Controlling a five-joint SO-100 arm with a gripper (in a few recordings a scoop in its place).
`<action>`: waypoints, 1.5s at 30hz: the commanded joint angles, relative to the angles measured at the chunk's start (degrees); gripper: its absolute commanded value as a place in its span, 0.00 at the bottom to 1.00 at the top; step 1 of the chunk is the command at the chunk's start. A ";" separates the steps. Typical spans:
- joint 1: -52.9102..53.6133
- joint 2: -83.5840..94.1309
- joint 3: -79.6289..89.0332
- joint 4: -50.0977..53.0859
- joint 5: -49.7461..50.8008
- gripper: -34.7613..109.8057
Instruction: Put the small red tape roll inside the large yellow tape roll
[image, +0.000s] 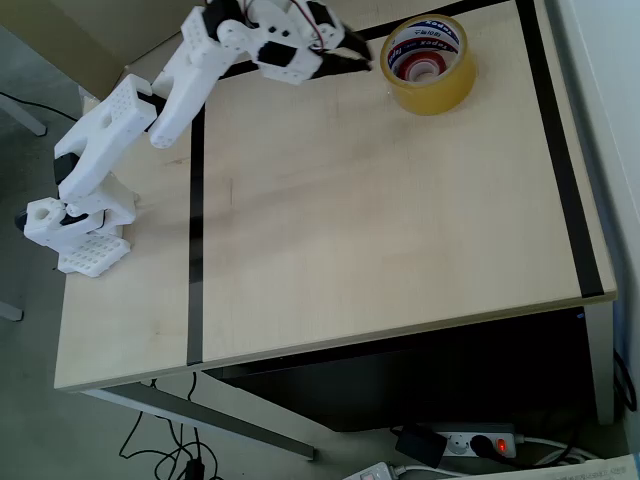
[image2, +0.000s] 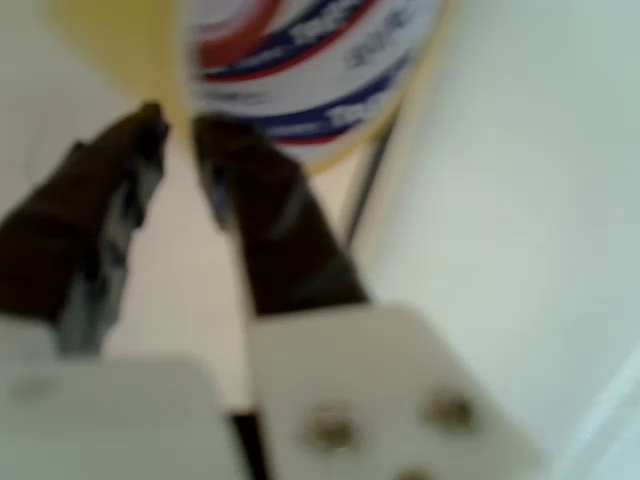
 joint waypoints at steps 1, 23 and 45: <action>0.53 13.54 -5.89 9.76 0.88 0.24; 7.21 89.65 76.64 4.92 3.60 0.24; 11.60 157.59 162.25 -30.76 6.50 0.24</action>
